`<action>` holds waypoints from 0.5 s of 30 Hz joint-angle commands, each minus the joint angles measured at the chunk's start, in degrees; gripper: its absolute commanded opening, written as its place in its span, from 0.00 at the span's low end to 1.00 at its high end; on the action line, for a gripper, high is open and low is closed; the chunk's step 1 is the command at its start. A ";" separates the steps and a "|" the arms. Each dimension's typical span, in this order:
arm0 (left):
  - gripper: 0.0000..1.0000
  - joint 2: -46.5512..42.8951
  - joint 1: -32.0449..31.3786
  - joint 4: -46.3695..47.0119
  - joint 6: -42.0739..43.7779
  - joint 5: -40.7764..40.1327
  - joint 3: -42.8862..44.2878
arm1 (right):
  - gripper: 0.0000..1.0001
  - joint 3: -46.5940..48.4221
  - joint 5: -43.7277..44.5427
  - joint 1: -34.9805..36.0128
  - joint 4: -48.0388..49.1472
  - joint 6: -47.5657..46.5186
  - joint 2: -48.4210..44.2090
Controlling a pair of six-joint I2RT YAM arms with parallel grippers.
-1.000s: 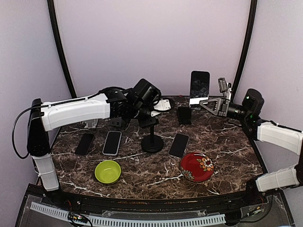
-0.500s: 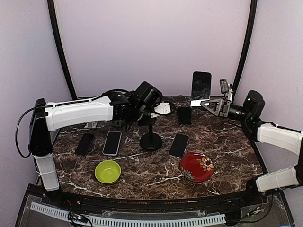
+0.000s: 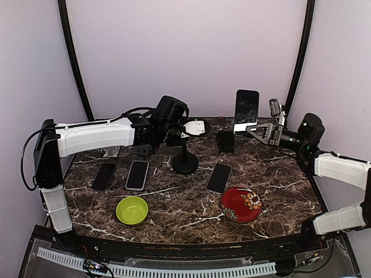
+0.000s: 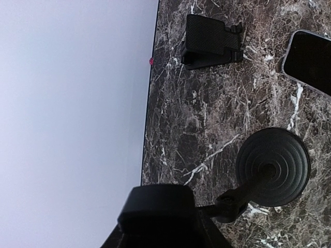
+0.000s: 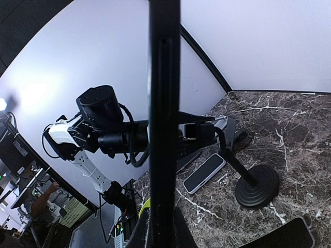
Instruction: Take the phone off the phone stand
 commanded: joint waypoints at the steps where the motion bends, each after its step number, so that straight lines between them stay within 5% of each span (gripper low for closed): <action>1: 0.05 -1.81 3.12 7.69 4.14 4.69 2.24 | 0.00 -0.14 -0.34 -0.38 5.03 -0.33 -0.87; 15: 0.02 5.00 8.96 9.51 6.17 12.82 9.04 | 0.00 -1.24 -0.57 -0.41 6.82 0.29 0.32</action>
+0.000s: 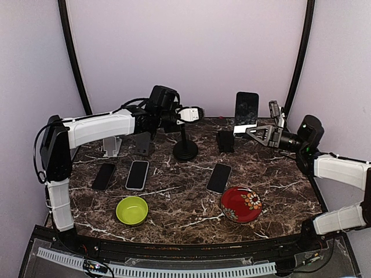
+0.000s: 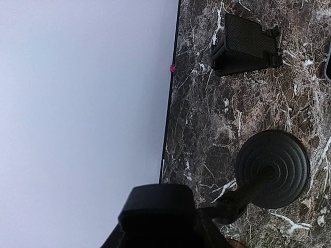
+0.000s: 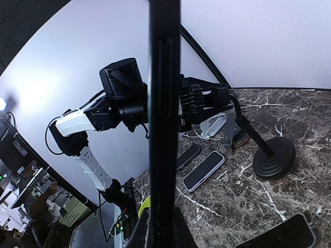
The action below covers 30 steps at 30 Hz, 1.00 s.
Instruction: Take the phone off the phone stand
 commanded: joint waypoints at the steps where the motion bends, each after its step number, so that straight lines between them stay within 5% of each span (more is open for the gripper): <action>1: 0.02 0.96 1.29 4.14 0.88 3.05 3.67 | 0.00 -0.35 -0.65 -0.41 6.58 0.64 0.27; 9: 0.05 5.43 2.02 4.15 2.41 3.24 7.45 | 0.00 -1.70 -0.58 -0.36 8.99 2.36 0.41; 15: 0.36 6.42 2.23 6.18 2.92 4.02 6.88 | 0.00 -2.10 -0.59 -0.36 9.29 2.72 0.24; 25: 0.64 6.81 2.32 4.74 1.24 5.35 8.38 | 0.00 -1.19 -0.47 -0.28 8.35 3.28 0.45; 30: 0.98 5.63 2.13 2.51 -2.65 7.68 8.25 | 0.00 -1.07 0.19 0.04 6.65 3.21 -0.59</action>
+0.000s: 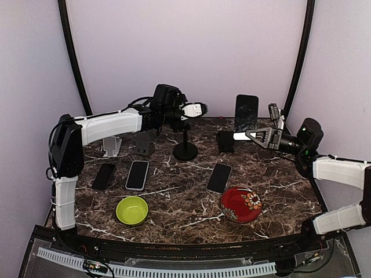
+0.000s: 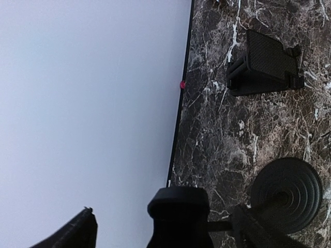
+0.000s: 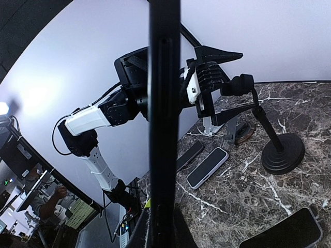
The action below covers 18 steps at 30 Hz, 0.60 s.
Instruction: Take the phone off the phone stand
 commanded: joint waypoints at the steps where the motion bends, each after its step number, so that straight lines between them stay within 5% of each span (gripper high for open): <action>1: 0.99 -2.33 -0.09 -1.90 -4.88 3.59 0.93 | 0.00 0.95 0.69 0.27 2.41 0.04 -1.68; 11: 0.99 -12.19 -1.48 -0.35 -9.97 12.42 -13.52 | 0.00 0.68 3.11 2.48 -3.24 -2.22 -3.83; 18: 0.99 -20.15 -2.60 6.80 -18.57 6.11 -20.58 | 0.00 1.61 6.95 7.40 -11.02 -4.33 -5.36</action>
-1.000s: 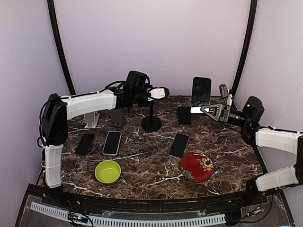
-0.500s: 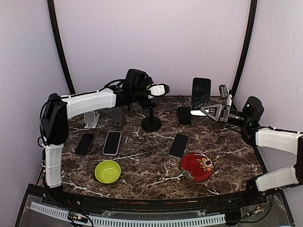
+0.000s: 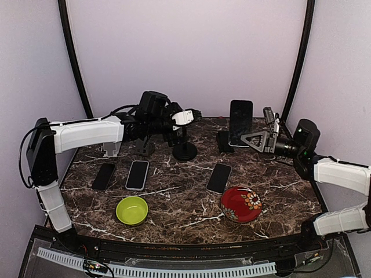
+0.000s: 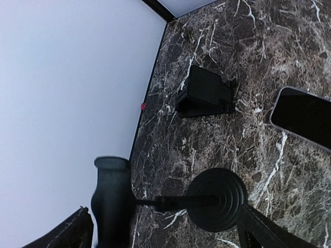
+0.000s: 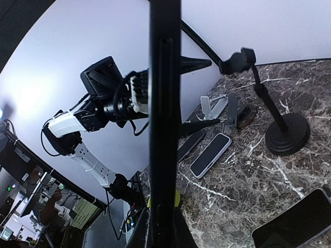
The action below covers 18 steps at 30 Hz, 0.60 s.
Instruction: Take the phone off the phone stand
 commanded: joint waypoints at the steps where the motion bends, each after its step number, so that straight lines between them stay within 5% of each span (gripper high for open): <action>1: 0.99 -6.55 -0.68 5.24 -9.00 -4.83 -2.41 | 0.00 1.86 4.00 3.79 -3.03 -2.43 -2.30; 18: 0.99 -28.21 -0.78 15.16 -24.25 -13.83 -22.55 | 0.00 4.93 21.06 19.78 -12.51 -1.07 3.25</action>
